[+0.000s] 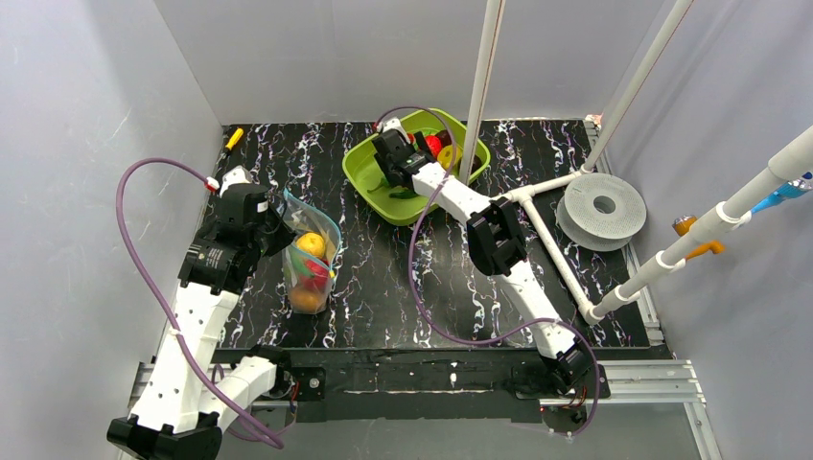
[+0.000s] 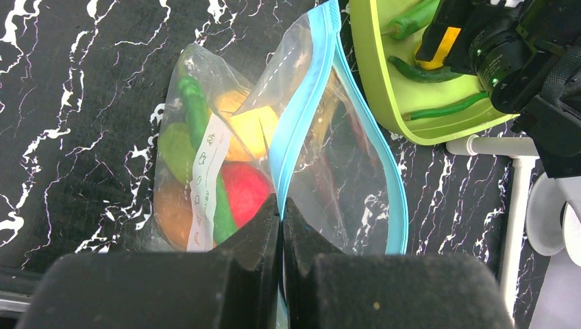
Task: Place the food in the zip-top bag and seal the zipper
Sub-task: Pick up the fake fruit from the bin.
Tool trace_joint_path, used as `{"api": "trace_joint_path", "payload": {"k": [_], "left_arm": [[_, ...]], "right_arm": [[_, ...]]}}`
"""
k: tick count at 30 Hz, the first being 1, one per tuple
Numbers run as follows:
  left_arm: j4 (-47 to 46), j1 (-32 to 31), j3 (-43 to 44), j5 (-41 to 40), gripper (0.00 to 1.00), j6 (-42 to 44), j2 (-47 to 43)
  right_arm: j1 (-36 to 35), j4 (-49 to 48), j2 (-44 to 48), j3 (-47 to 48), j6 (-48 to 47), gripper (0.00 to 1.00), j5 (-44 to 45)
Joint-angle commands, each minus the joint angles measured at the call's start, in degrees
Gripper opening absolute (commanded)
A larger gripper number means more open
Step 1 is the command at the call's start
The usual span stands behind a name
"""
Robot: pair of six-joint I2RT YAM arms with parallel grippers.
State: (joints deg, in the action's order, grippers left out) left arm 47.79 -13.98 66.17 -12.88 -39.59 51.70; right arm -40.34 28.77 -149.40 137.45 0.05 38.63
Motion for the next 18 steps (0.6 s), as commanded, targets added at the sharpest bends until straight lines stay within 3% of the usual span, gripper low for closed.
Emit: {"api": "trace_joint_path", "payload": {"k": [1,3,6,10,14,18], "left_arm": [[-0.6,0.3,0.0,-0.3,0.0,0.2,-0.9],[-0.5,0.2,0.2,0.0,0.0,0.2,-0.9],[0.0,0.4,0.4,-0.7,0.0,0.2,-1.5],[0.2,0.3,0.4,-1.8,0.0,0.5,-1.7],[-0.2,0.3,0.3,-1.0,0.0,0.2,-1.6],[-0.2,0.3,0.4,-0.8,0.0,0.1,-1.5]], "right_arm": [[0.6,2.1,0.5,0.6,1.8,0.84,-1.2],[0.9,3.5,0.4,1.2,2.6,0.79,-2.5],[1.2,6.1,0.7,0.8,3.6,0.87,-4.2],[1.4,6.6,1.4,-1.3,3.4,0.85,-4.7],[1.8,7.0,1.6,-1.9,3.3,0.74,-5.6],[2.3,7.3,1.6,-1.3,3.2,0.53,-6.7]]}}
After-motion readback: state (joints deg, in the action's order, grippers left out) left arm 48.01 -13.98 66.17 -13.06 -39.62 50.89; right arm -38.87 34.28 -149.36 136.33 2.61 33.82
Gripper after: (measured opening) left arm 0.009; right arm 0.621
